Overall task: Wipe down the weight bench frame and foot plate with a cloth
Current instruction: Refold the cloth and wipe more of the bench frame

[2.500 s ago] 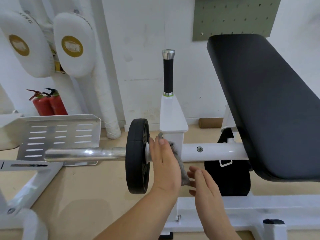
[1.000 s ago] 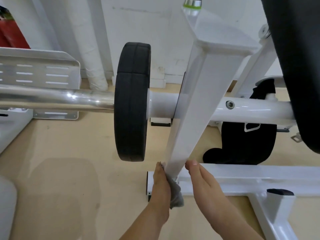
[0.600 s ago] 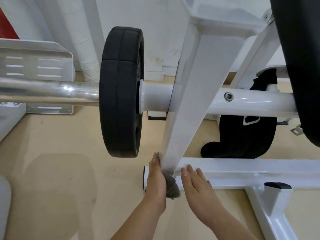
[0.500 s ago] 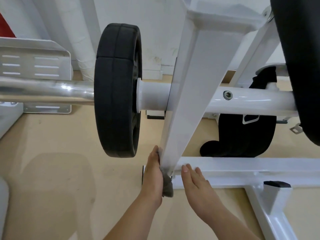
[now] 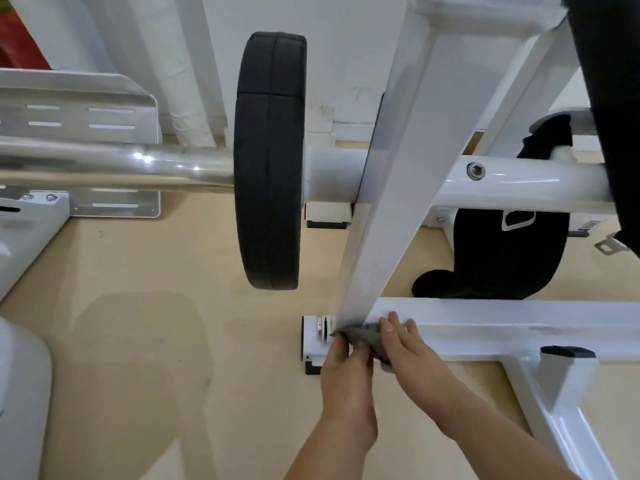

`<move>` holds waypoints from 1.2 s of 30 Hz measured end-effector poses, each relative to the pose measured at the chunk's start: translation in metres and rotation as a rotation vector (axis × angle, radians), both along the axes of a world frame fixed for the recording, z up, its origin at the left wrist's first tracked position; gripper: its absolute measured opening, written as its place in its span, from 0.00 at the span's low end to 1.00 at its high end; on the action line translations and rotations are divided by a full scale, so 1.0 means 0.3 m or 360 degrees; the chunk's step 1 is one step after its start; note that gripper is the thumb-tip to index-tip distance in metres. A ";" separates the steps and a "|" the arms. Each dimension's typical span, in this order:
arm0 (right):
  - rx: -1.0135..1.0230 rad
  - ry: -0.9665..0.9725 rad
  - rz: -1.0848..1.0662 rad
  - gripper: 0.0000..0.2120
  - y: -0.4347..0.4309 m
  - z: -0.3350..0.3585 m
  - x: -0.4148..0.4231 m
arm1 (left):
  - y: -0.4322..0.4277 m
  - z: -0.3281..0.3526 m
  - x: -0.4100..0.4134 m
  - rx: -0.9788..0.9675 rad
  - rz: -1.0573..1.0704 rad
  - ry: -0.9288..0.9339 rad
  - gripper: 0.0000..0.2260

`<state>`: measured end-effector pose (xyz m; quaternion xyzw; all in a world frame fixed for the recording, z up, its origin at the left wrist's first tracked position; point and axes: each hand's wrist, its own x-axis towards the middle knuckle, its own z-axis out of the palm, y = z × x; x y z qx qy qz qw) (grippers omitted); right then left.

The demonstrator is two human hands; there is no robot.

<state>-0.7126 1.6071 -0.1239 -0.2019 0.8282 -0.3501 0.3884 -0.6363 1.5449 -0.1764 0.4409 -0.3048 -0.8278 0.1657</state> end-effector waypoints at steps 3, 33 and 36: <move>-0.0150 -0.0267 -0.0215 0.19 0.007 0.011 0.013 | -0.039 -0.013 0.024 0.0004 0.0001 0.0005 0.16; 0.0320 0.1109 0.0415 0.30 -0.017 -0.127 0.024 | -0.456 -0.064 0.204 -0.2059 -0.1465 -0.1090 0.20; 0.0302 0.1124 0.0436 0.31 -0.014 -0.135 0.025 | -0.428 -0.183 0.184 -0.1872 -0.1393 -0.0976 0.23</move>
